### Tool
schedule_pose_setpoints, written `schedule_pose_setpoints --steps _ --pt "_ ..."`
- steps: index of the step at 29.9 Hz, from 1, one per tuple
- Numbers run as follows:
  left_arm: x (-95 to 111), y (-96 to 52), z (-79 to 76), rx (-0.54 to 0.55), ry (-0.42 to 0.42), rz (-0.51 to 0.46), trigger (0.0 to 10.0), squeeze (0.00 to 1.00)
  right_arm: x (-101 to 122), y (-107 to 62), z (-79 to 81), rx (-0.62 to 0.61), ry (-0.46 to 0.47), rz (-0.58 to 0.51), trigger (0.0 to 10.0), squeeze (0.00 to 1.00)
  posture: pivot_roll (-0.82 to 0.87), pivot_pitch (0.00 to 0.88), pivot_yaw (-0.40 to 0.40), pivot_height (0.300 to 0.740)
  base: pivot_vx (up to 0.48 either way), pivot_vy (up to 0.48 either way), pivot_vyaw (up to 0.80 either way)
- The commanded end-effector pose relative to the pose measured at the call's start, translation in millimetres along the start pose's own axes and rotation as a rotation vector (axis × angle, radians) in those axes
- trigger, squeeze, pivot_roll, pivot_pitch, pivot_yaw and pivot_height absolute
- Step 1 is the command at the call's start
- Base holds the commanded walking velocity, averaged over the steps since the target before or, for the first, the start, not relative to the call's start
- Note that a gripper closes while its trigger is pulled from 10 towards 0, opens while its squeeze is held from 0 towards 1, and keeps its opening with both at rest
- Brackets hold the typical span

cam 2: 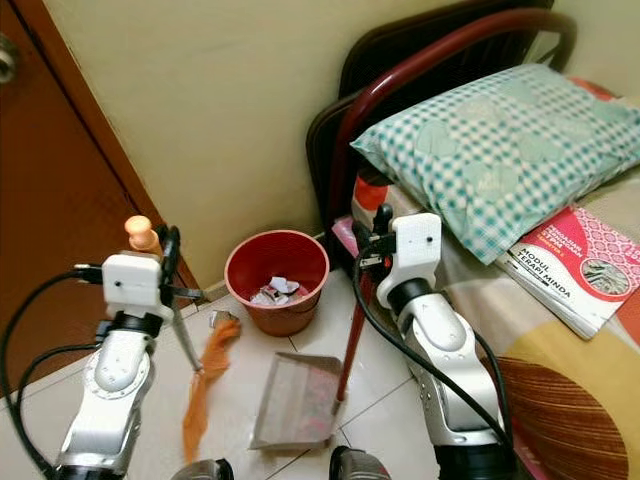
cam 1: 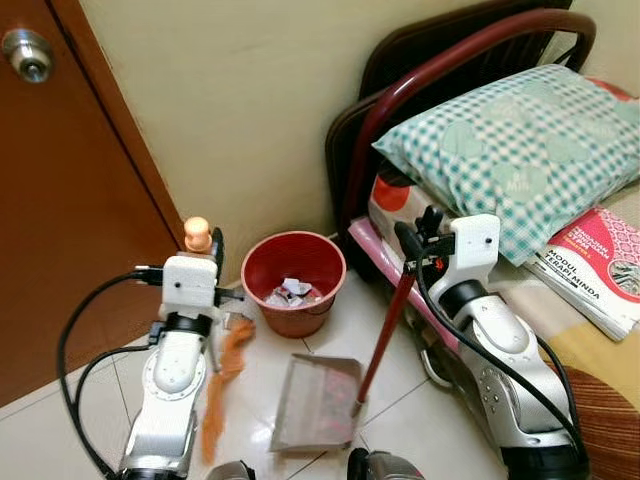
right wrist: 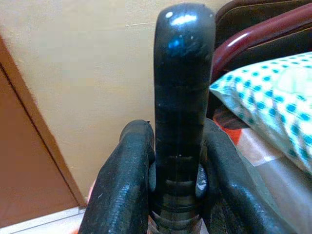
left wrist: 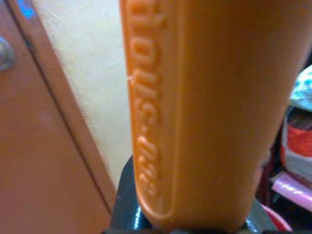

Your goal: Sweep floor

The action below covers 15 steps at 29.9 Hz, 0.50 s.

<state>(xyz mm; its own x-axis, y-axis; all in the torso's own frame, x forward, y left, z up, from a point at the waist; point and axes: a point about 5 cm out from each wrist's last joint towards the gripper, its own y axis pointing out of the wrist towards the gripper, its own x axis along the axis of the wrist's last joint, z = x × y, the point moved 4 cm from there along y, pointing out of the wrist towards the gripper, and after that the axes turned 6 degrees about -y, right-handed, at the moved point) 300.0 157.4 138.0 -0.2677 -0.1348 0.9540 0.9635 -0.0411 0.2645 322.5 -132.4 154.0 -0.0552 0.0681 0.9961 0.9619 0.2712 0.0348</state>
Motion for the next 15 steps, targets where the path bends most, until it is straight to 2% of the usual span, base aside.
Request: schedule_pose_setpoints --steps 1,5,9,10,12,13,14,15 --pt "7.7 -1.1 4.0 0.015 0.02 -0.021 10.0 0.0 5.1 1.6 1.1 0.009 0.006 -0.027 10.0 0.0 -0.02 0.114 -0.007 0.74 0.0 0.0 0.0" --pt "11.9 -13.8 10.4 0.021 0.063 -0.017 10.0 0.0 4.1 3.3 6.7 0.024 0.009 -0.032 10.0 0.0 -0.01 0.111 -0.008 0.74 0.0 0.0 0.0" --pt "14.9 -11.4 14.3 0.019 0.093 -0.054 10.0 0.0 3.9 4.0 6.4 0.027 0.008 -0.033 10.0 0.0 -0.01 0.109 -0.014 0.74 0.0 0.0 0.0" --pt "16.3 -9.2 14.8 0.017 0.099 -0.069 10.0 0.0 4.0 4.4 6.1 0.027 0.007 -0.033 10.0 0.0 -0.01 0.11 -0.018 0.74 0.0 0.0 0.0" --pt "22.4 14.4 9.6 -0.013 0.123 -0.147 10.0 0.0 5.8 5.6 6.0 0.03 0.007 -0.039 10.0 0.0 -0.01 0.113 -0.025 0.74 0.0 0.0 0.0" --pt "22.4 14.4 9.6 -0.013 0.123 -0.147 10.0 0.0 5.8 5.6 6.0 0.03 0.007 -0.039 10.0 0.0 -0.01 0.113 -0.025 0.74 0.0 0.0 0.0" --pt "25.3 27.7 6.2 -0.028 0.163 -0.183 10.0 0.0 6.0 5.5 7.5 0.037 0.001 -0.04 10.0 0.0 -0.01 0.114 -0.029 0.74 0.0 0.0 0.0" --pt "25.3 27.7 6.2 -0.028 0.163 -0.183 10.0 0.0 6.0 5.5 7.5 0.037 0.001 -0.04 10.0 0.0 -0.01 0.114 -0.029 0.74 0.0 0.0 0.0"
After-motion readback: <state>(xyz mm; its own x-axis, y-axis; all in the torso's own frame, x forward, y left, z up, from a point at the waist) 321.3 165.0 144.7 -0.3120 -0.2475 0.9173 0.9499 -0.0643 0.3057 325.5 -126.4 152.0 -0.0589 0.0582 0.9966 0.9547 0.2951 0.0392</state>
